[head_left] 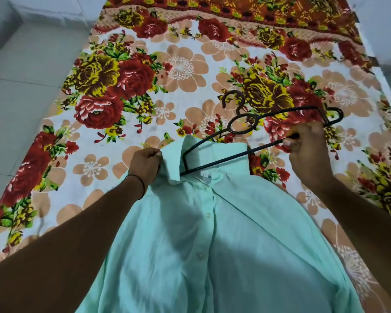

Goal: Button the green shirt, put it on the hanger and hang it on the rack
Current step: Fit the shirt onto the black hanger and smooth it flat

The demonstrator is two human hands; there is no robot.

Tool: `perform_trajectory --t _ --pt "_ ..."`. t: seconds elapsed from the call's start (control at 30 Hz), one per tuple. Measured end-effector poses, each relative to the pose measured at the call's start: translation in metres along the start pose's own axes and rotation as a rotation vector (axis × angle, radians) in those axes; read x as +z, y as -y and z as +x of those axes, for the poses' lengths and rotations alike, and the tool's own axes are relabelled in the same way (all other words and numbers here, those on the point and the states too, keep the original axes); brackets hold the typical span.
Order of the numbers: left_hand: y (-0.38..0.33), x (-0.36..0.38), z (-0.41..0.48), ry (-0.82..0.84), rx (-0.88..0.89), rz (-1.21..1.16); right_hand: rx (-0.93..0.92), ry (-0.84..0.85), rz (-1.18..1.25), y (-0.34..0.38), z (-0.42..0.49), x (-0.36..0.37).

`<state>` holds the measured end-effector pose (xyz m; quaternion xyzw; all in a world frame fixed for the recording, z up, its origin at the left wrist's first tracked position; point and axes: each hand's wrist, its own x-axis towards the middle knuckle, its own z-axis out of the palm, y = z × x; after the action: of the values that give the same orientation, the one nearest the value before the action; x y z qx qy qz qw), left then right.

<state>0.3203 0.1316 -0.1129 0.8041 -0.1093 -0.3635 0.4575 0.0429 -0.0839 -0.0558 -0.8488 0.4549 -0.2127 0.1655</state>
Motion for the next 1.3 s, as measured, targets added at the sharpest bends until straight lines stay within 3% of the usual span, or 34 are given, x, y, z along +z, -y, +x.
perform_trajectory --t 0.17,0.43,0.63,0.73,0.93,1.03,1.13,1.23,1.3 --pt "-0.006 -0.002 -0.002 0.042 0.068 0.084 -0.019 0.057 -0.049 -0.004 0.002 0.011" --pt "-0.024 -0.01 0.015 -0.024 0.119 0.175 0.024 0.063 -0.088 -0.023 0.02 0.002" --pt "-0.032 0.011 0.013 0.054 0.189 0.178 -0.052 0.197 0.087 0.006 0.013 0.03" --pt "-0.029 0.019 0.015 0.063 0.207 0.237 -0.061 0.182 0.166 0.03 0.0 0.059" --pt "-0.022 0.016 0.015 0.04 0.217 0.169 -0.018 0.209 0.177 0.04 -0.021 0.087" --pt "-0.021 0.016 0.015 -0.021 0.157 0.056 -0.052 0.3 0.141 0.024 -0.029 0.088" --pt "-0.022 0.014 0.018 -0.045 0.157 0.088 -0.078 0.366 0.091 0.009 -0.029 0.081" --pt "-0.027 0.011 0.022 -0.034 0.184 0.142 -0.017 0.339 0.061 0.003 -0.016 0.068" --pt "-0.036 0.013 0.022 -0.027 0.116 0.049 0.026 0.329 0.154 0.008 -0.01 0.062"
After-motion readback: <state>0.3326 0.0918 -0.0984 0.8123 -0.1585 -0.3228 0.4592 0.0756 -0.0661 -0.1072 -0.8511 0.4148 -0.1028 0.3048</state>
